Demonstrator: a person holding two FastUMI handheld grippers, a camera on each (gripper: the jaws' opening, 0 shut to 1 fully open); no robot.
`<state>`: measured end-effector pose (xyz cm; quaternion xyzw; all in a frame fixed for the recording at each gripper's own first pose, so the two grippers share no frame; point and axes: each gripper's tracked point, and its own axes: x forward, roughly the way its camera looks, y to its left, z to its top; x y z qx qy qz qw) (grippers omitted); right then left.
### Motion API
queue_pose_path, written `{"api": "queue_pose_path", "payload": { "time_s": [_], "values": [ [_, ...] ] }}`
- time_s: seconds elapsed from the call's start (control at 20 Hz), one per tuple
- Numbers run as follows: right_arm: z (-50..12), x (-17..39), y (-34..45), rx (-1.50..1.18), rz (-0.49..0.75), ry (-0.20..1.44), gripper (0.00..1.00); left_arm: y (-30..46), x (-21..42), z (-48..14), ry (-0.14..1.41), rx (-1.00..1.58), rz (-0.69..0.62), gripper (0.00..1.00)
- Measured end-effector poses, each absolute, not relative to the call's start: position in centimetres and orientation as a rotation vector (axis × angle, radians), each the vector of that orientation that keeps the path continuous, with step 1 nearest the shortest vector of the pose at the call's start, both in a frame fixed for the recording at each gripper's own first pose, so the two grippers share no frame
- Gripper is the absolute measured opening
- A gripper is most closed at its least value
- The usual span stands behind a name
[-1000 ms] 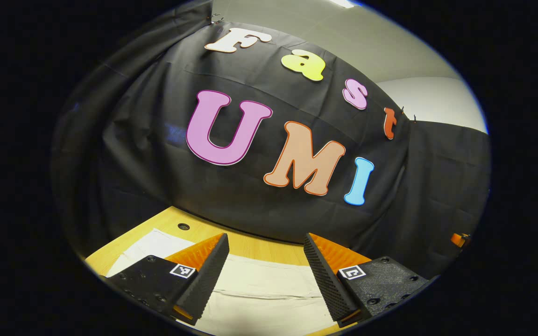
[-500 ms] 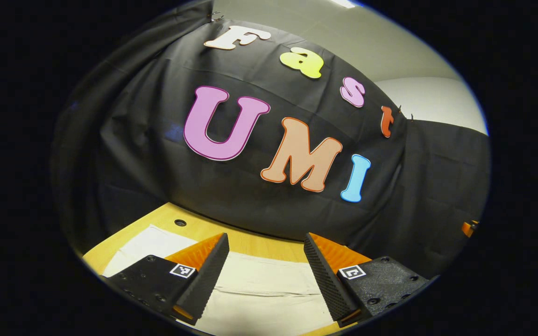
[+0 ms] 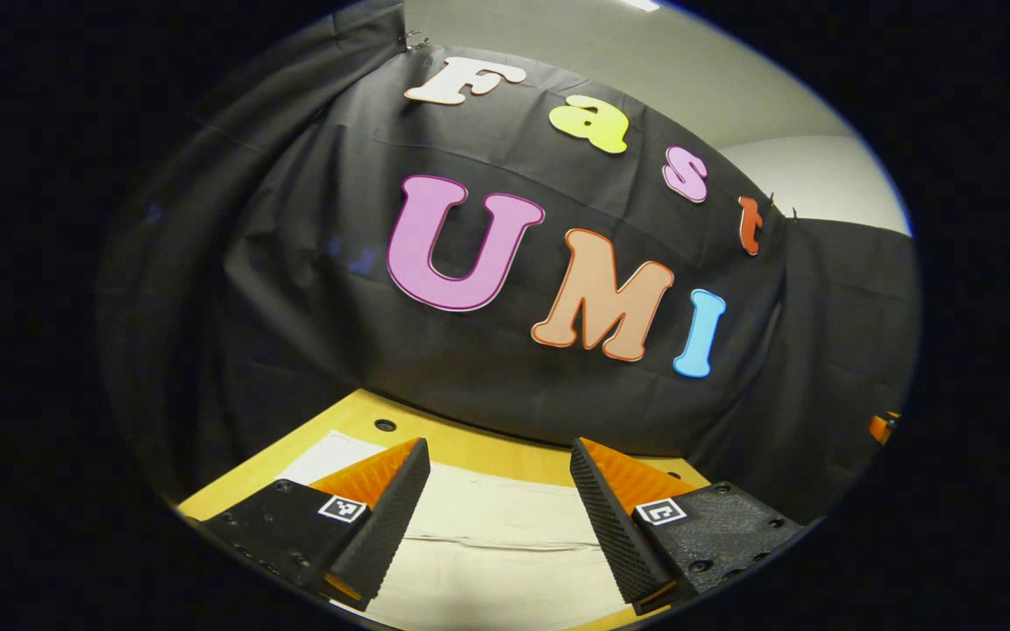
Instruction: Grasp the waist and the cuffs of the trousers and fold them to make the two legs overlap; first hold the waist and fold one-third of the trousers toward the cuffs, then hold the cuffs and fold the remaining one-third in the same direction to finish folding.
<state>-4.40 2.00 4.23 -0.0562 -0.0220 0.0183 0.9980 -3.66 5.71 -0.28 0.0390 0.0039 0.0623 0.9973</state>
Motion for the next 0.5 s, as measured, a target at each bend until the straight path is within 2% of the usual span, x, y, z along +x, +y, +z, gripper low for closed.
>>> {"api": "queue_pose_path", "payload": {
  "time_s": [0.2,0.5],
  "values": [
    [2.4,-3.6,6.0,-0.119,0.127,-0.012,0.97,8.5,-5.1,-1.1,0.050,0.155,0.155,0.95],
    [-0.6,-3.2,11.4,-0.090,0.235,0.043,0.97,13.3,-8.3,-7.3,0.288,0.269,0.136,0.95]
  ]
}}
